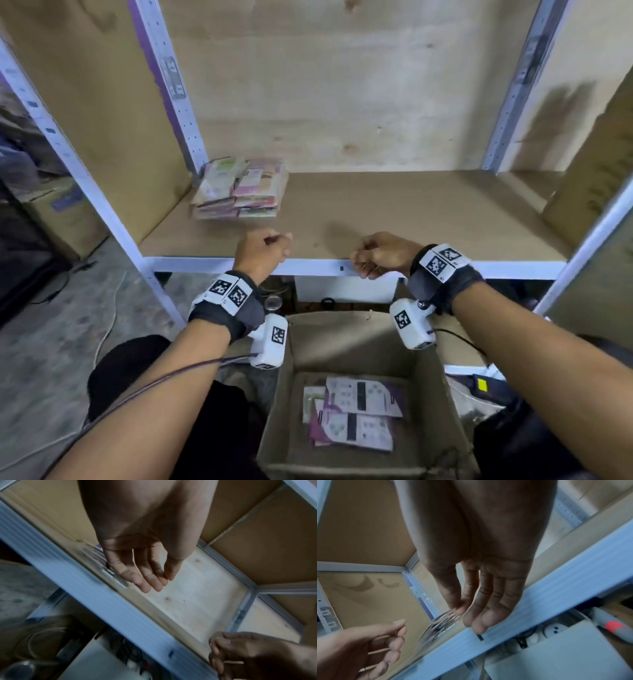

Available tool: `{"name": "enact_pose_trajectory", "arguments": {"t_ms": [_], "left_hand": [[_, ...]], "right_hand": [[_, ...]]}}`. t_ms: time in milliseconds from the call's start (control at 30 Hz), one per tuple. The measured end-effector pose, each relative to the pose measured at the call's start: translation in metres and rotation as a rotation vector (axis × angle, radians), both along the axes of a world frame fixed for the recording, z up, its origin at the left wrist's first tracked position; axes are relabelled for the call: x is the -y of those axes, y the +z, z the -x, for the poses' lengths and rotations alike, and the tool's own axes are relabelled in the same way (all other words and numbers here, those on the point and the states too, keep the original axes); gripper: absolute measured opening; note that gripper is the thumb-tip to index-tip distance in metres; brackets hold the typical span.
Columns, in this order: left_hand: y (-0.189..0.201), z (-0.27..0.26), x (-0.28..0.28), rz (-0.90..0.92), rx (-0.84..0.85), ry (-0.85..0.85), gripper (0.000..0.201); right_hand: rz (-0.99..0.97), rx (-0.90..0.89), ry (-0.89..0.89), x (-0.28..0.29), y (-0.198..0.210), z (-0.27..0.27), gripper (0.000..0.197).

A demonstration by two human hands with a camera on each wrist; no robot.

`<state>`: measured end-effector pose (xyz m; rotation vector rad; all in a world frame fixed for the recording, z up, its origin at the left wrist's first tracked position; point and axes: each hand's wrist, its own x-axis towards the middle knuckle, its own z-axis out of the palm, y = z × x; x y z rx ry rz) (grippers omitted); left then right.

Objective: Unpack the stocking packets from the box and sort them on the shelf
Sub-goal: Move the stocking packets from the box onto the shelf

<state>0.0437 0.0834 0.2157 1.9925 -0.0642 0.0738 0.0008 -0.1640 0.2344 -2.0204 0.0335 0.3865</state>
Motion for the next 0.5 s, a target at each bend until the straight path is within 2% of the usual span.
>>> {"name": "enact_pose_trajectory", "arguments": {"t_ms": [233,367,500], "left_hand": [[-0.068,0.060,0.047,-0.166,-0.170,-0.210,0.025],[-0.113,0.074,0.062,-0.229,-0.339,-0.372,0.018],[-0.150,0.076,0.073,-0.340,-0.443,-0.437,0.018]], "right_hand": [[0.035,-0.094,-0.050,0.024,-0.055,0.060,0.014],[0.092,-0.182,-0.008,0.033,-0.096,0.072,0.017],[0.153,-0.260,-0.005,0.038,-0.135,0.070,0.019]]}}
